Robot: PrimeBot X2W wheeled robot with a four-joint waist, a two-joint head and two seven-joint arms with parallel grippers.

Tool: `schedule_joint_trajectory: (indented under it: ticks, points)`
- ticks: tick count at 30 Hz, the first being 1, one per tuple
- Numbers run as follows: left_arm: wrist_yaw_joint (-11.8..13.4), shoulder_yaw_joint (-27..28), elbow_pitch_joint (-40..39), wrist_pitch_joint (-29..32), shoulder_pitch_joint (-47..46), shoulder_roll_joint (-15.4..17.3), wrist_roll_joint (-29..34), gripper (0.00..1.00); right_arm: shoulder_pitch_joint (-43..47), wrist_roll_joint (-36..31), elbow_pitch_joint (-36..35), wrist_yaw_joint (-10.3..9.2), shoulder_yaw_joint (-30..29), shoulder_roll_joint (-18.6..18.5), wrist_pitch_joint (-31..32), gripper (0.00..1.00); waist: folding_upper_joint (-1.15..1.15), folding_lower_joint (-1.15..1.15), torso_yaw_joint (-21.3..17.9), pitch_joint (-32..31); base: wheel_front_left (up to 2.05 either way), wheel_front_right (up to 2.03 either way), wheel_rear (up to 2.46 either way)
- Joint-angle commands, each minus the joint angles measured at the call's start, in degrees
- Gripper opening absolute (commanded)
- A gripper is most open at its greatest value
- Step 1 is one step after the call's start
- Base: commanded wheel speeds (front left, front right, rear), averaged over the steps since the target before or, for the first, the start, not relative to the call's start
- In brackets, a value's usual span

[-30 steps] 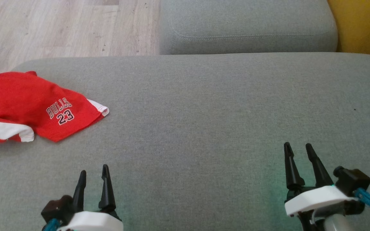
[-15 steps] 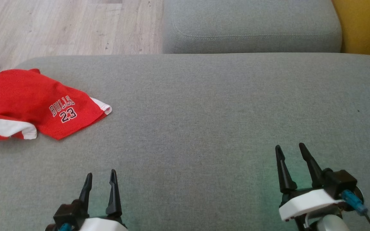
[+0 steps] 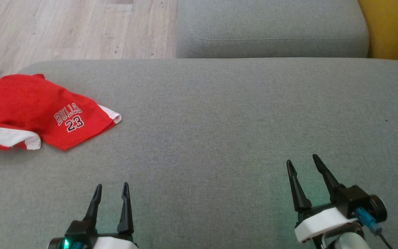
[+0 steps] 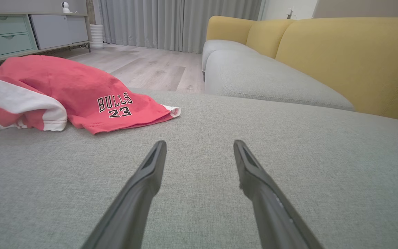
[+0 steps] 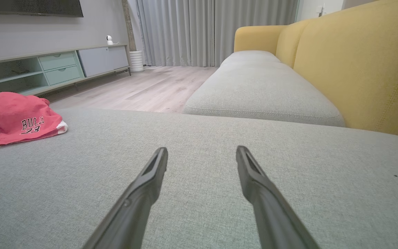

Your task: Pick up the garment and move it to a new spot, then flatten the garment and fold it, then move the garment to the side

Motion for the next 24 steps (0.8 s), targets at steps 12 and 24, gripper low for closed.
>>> schedule_joint_trajectory:
  ticks: [12,24]
  points:
    - [0.41,1.24,-0.62,-0.63,-1.52,0.31,-0.22,1.0,-2.6,-0.21,-1.53,0.44,1.37,-0.49,-0.7,1.0,0.0,0.0,0.33,0.1,0.0,0.0,0.0]
    - [1.39,0.92,-1.17,-0.63,-2.27,0.9,0.79,1.0,-1.7,0.56,-3.14,0.44,0.27,-0.49,-0.7,1.0,0.0,0.0,10.07,-0.04,0.0,0.0,0.0]
